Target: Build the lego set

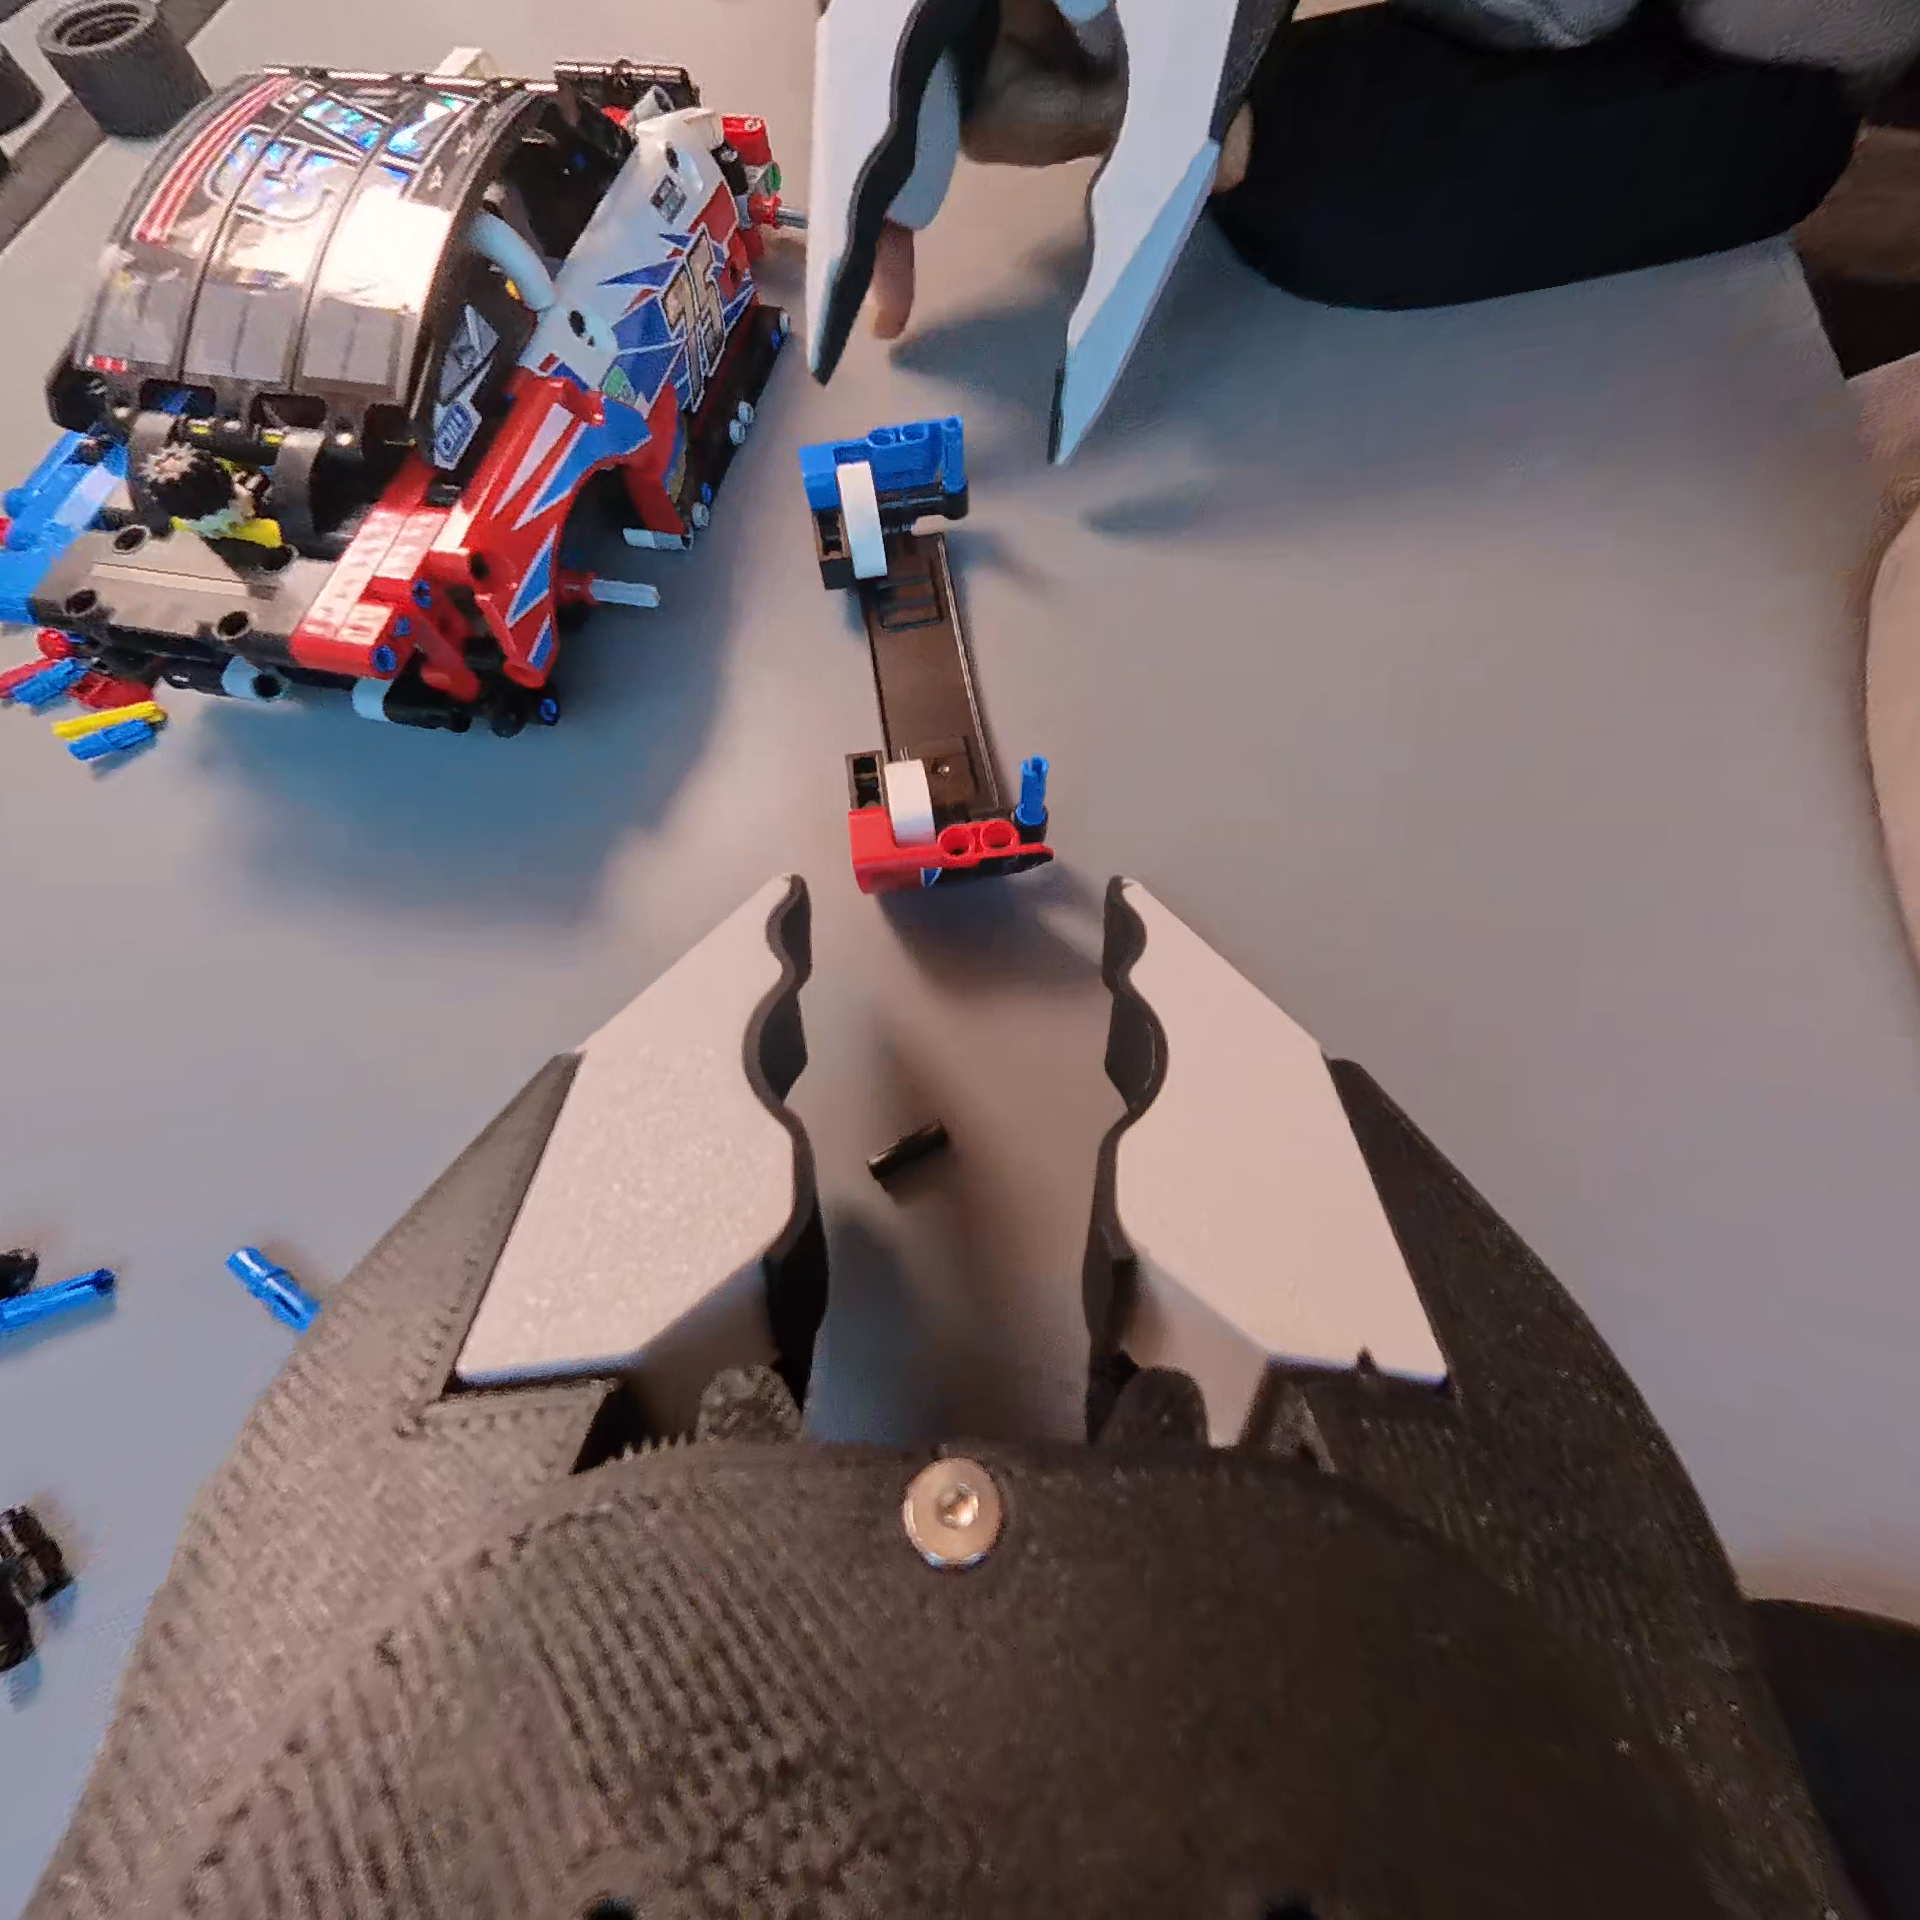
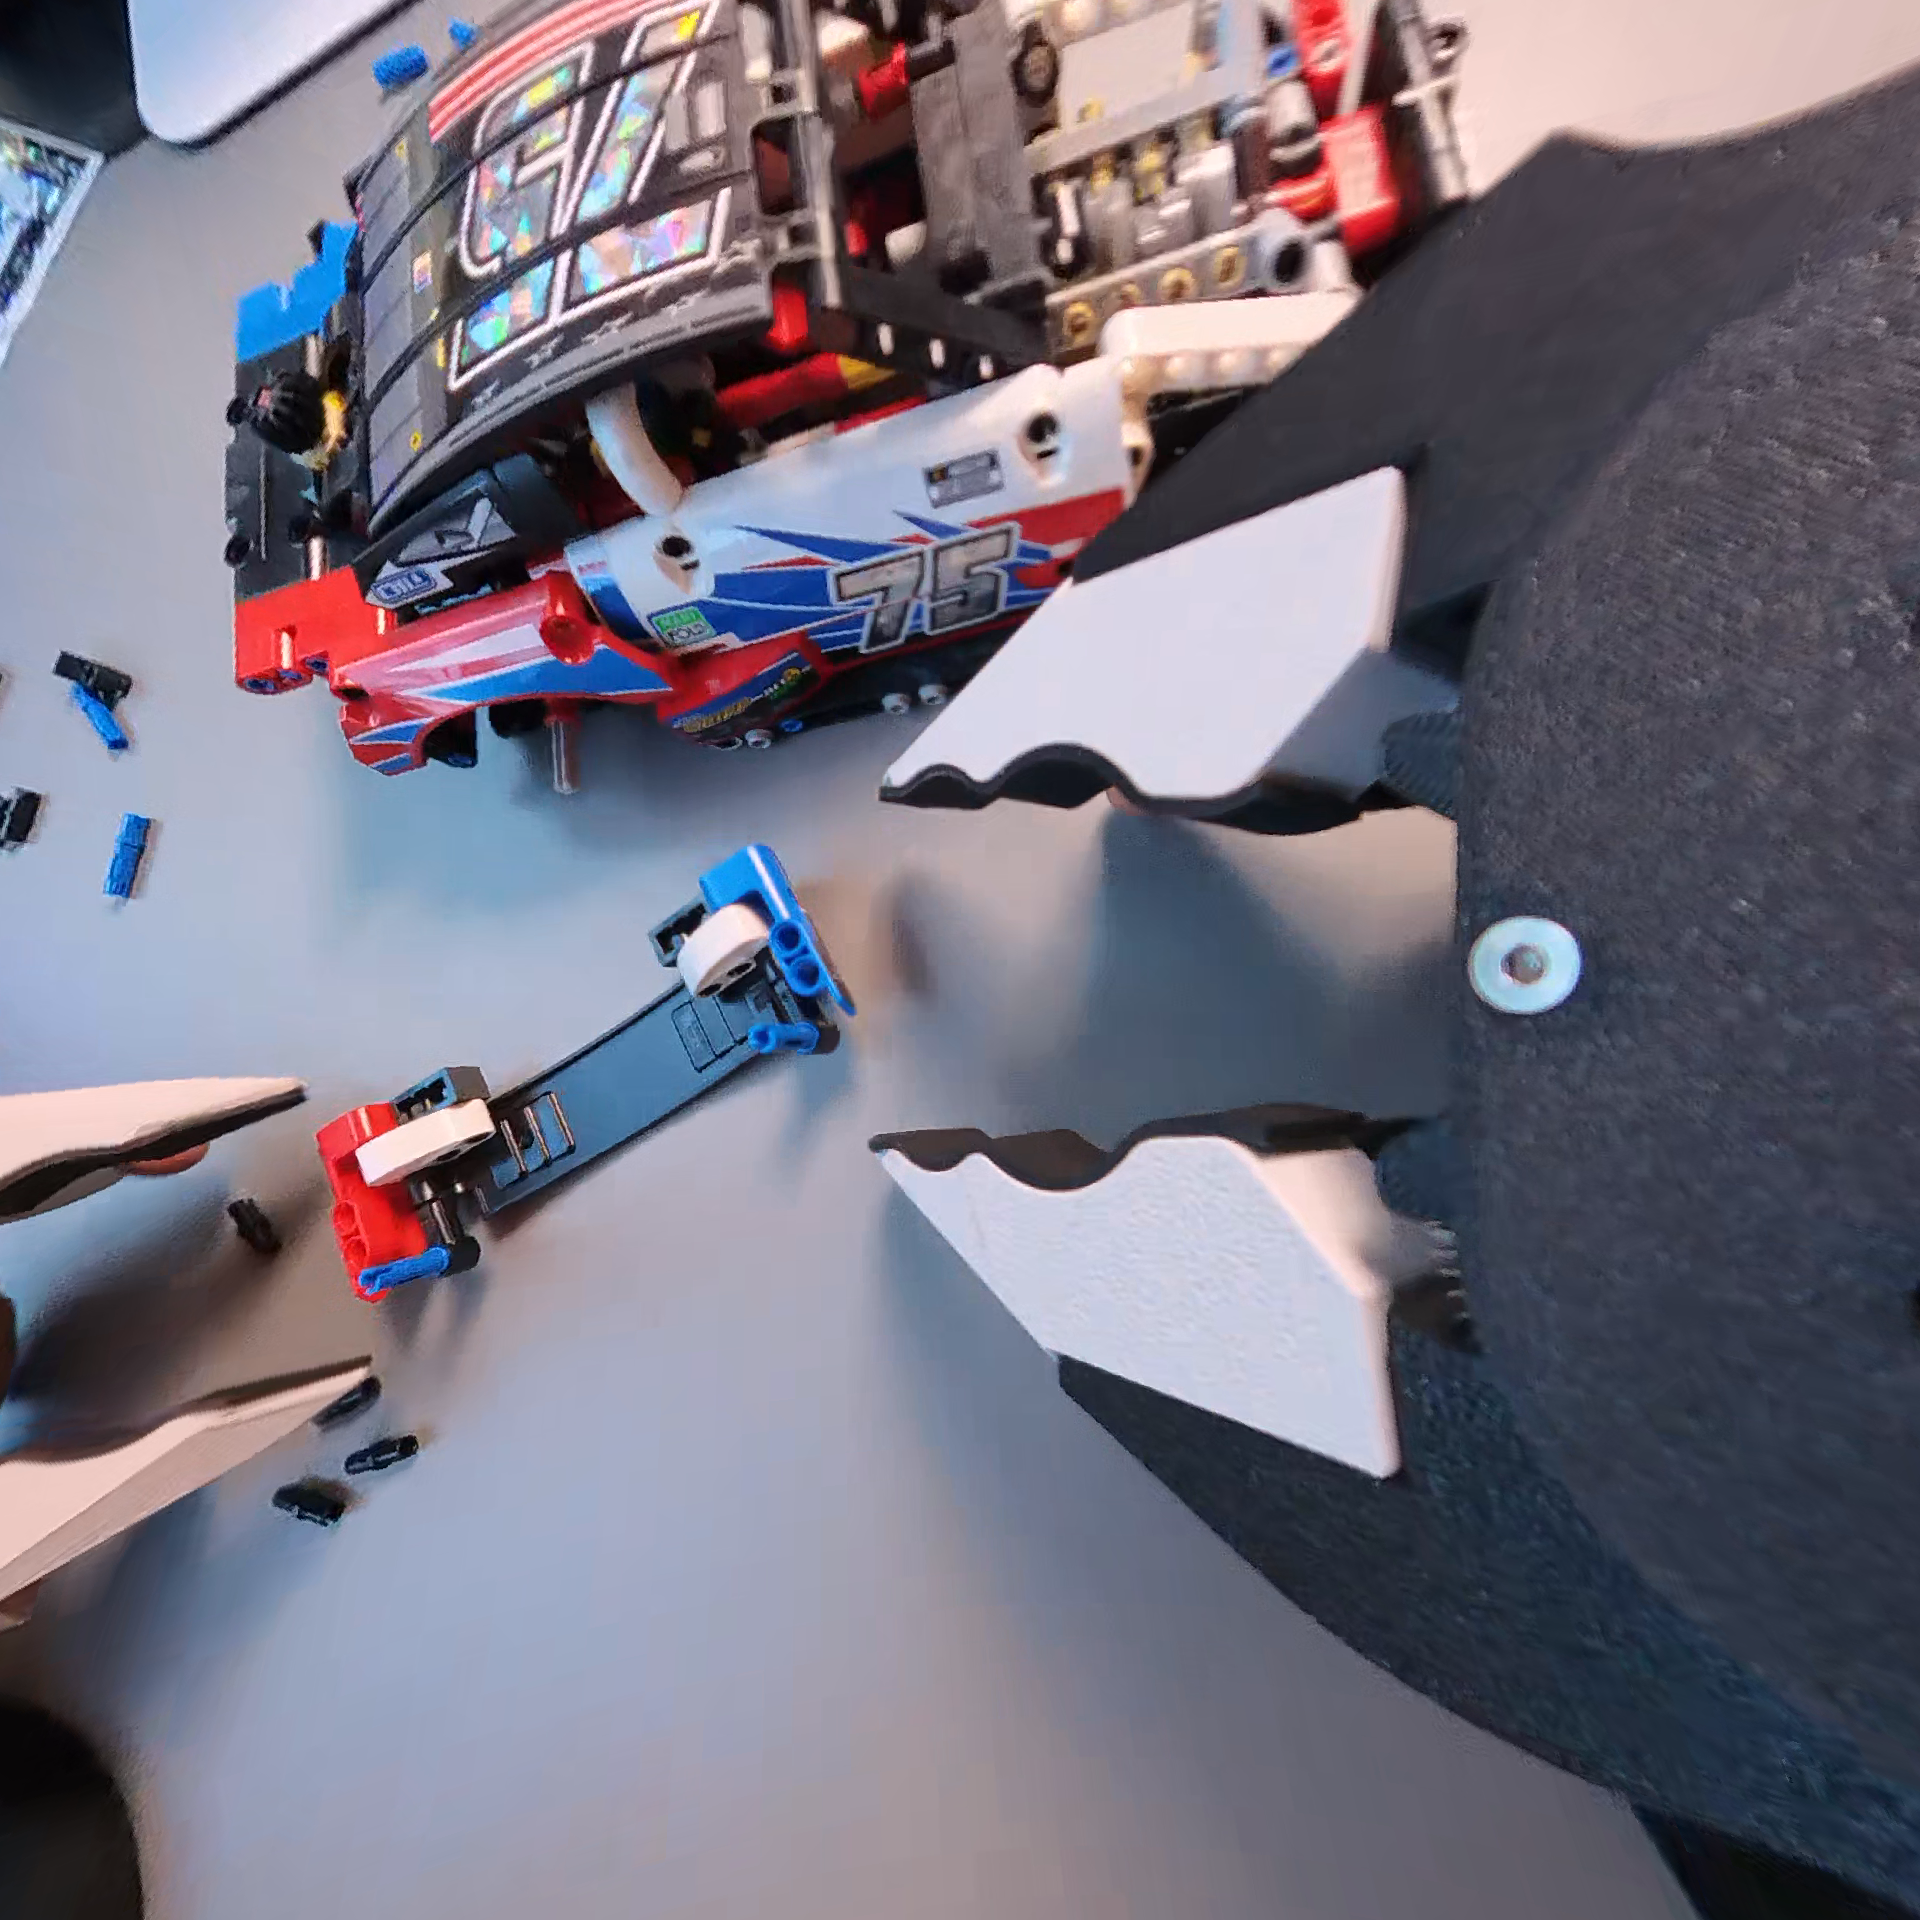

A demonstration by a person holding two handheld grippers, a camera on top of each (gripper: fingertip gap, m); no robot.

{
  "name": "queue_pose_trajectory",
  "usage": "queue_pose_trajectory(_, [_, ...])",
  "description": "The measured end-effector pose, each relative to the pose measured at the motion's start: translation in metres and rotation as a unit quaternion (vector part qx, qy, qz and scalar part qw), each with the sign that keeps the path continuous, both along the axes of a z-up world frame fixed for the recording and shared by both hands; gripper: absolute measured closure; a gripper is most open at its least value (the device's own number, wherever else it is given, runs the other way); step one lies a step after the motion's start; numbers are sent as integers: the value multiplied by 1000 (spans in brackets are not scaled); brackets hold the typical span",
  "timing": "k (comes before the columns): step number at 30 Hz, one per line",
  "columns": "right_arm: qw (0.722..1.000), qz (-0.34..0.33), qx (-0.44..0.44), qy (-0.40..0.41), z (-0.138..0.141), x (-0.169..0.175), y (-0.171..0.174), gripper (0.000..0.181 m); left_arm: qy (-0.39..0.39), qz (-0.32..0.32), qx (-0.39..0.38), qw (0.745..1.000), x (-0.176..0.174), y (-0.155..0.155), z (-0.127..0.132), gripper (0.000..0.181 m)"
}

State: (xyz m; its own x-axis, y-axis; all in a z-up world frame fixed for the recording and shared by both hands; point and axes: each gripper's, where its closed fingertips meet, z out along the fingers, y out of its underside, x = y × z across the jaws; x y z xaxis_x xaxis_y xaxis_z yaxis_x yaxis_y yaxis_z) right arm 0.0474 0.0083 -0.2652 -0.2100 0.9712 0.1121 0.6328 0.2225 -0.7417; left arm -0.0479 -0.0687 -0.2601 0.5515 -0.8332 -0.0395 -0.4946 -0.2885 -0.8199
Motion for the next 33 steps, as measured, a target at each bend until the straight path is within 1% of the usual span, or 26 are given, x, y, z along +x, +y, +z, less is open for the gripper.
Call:
queue_pose_trajectory(4, [998, 58, -19, 2, -2, -22, -3, 126, 9, 9, -5, 1000, 2, 9, -4, 125])
queue_pose_trajectory(7, [997, 78, -10, 4, -1, -30, -9, 140, 17, 9, -12, 1000, 3, 11, -8, 131])
queue_pose_trajectory(8, [997, 80, -2, 9, 0, -30, -13, 141, 23, 7, -11, 1000, 3, 11, -10, 136])
queue_pose_trajectory(12, [995, 53, 70, 53, 7, -27, -21, 142, 24, 1, 12, 1000, 0, 10, -7, 142])
queue_pose_trajectory(16, [982, 22, 151, 113, 19, -23, -28, 142, 36, -2, 76, 996, -2, 12, 0, 142])
queue_pose_trajectory(19, [977, 15, 171, 130, 21, -20, -28, 142, 53, -6, 118, 992, 0, 13, 3, 142])
queue_pose_trajectory(21, [977, 16, 167, 130, 21, -20, -27, 142, 60, -6, 130, 990, 1, 13, 4, 142])
queue_pose_trajectory(23, [979, 17, 160, 124, 18, -20, -25, 142, 59, -4, 125, 990, 1, 14, 3, 142])
queue_pose_trajectory(25, [985, 13, 134, 111, 14, -20, -26, 142, 53, 0, 99, 994, 1, 12, 0, 143])
queue_pose_trajectory(27, [993, -2, 80, 85, 9, -20, -26, 142, 42, 7, 55, 998, 2, 10, -4, 143])
queue_pose_trajectory(29, [996, -17, 45, 70, 8, -20, -24, 142, 28, 18, 20, 999, 2, 11, -7, 142])
queue_pose_trajectory(33, [998, -24, 34, 50, 3, -21, -22, 141, 19, 29, 9, 999, -1, 14, -6, 142])
